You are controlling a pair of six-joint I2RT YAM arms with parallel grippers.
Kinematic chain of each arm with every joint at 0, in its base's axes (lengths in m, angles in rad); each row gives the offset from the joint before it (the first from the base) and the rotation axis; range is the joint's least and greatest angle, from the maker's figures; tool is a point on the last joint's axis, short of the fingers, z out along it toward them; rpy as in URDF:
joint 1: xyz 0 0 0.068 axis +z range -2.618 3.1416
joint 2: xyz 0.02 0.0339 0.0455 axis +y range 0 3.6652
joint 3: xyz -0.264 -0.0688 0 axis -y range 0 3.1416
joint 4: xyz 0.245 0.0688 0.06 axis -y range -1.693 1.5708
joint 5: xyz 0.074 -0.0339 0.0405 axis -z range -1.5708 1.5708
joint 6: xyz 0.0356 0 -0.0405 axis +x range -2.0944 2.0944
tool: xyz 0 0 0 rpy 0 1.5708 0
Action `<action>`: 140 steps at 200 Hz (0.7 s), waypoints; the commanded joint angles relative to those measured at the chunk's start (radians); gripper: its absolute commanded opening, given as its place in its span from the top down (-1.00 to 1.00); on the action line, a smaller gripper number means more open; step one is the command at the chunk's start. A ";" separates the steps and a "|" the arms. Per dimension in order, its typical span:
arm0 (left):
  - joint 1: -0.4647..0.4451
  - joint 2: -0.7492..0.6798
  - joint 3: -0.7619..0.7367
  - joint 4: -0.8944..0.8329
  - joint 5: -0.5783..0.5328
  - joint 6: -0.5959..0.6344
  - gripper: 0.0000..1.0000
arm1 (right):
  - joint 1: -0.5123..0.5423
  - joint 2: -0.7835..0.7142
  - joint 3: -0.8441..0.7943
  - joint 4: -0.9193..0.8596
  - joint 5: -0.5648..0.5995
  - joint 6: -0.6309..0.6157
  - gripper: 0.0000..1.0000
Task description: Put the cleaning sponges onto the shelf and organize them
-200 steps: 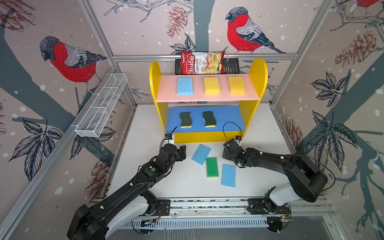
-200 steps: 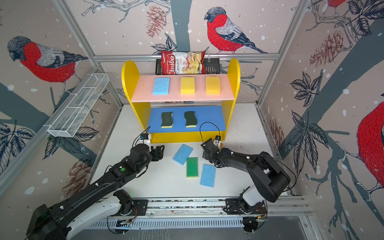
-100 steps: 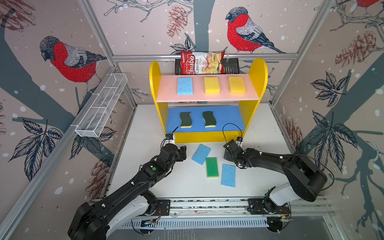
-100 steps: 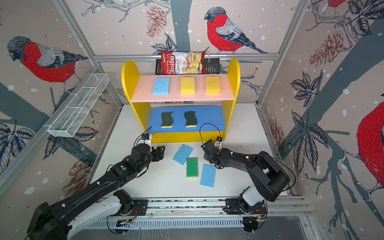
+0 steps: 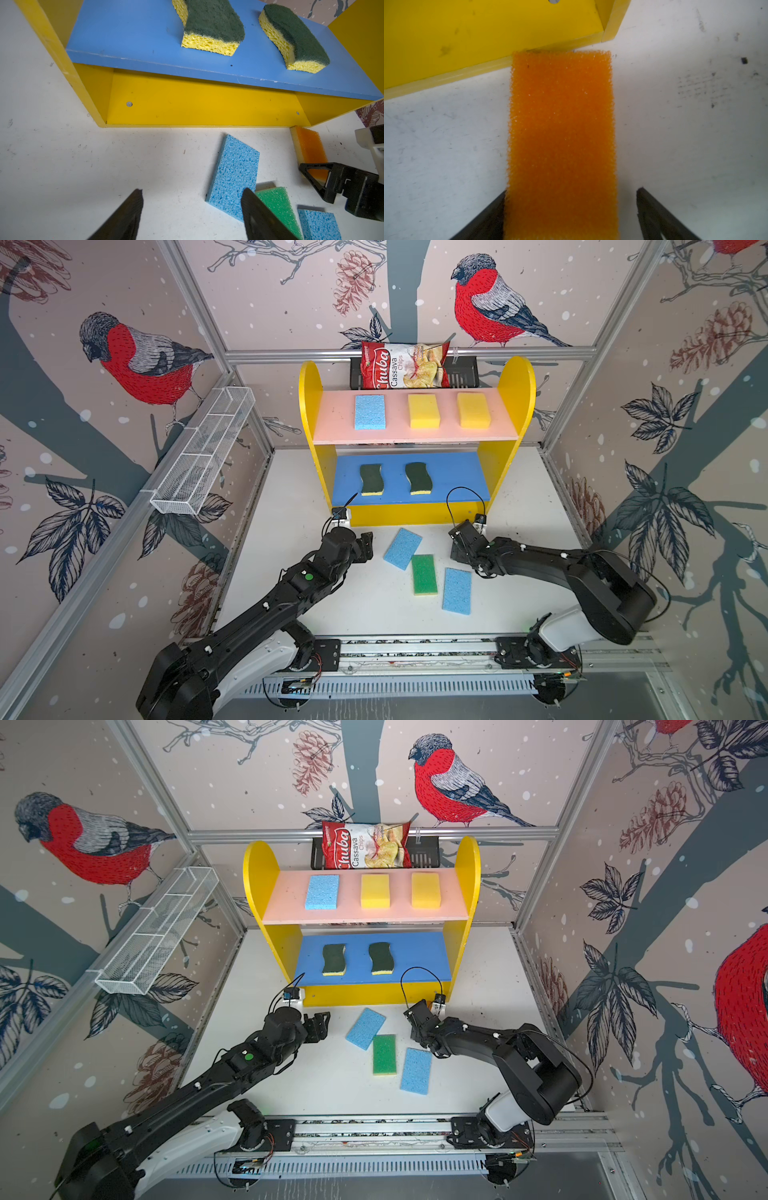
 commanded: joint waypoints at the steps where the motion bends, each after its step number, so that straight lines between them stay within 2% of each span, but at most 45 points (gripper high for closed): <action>1: 0.001 0.000 0.007 -0.011 -0.007 -0.001 -0.50 | 0.000 0.006 0.007 0.026 0.012 -0.023 -0.84; 140: 0.000 0.048 0.020 -0.001 -0.009 0.003 -0.50 | -0.009 0.070 0.012 0.060 -0.005 -0.053 -0.82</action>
